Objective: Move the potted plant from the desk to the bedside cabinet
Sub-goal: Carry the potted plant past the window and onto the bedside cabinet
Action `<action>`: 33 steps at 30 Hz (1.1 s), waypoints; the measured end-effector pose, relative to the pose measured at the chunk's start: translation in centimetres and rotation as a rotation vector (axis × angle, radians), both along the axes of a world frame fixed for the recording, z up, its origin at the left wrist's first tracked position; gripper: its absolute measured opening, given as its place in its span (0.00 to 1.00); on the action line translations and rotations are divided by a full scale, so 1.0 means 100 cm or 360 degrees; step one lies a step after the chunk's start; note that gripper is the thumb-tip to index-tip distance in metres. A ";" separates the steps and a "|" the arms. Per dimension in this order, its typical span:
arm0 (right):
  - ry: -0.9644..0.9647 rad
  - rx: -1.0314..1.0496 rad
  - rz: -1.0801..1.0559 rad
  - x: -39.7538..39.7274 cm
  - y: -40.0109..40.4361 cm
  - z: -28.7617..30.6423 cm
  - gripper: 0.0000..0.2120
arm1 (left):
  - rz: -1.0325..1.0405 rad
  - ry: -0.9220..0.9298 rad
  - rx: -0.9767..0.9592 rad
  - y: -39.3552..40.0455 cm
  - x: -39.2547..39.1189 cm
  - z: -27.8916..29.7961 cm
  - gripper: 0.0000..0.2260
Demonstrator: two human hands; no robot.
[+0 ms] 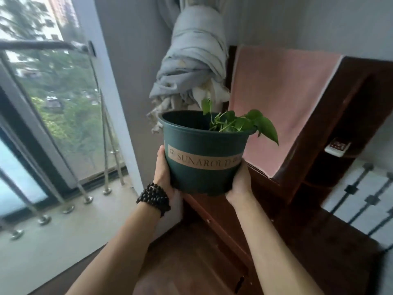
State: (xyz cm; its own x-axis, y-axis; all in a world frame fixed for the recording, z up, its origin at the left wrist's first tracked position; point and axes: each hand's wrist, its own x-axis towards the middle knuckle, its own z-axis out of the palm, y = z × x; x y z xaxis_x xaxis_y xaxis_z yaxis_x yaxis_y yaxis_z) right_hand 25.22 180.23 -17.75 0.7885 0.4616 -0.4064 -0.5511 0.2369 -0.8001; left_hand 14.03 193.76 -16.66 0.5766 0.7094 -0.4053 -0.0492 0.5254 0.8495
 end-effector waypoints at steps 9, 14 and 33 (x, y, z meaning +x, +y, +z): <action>-0.0333 0.0294 0.0637 -0.145 0.146 0.089 0.23 | 0.0596 -0.0193 0.0291 0.098 -0.186 0.073 0.34; -0.0314 0.0408 0.0955 -0.227 0.212 0.108 0.22 | 0.0803 -0.0379 0.0315 0.133 -0.288 0.088 0.30; -0.0073 0.0417 0.2416 -0.643 0.447 0.113 0.26 | 0.2320 -0.0352 0.0492 0.209 -0.679 0.093 0.28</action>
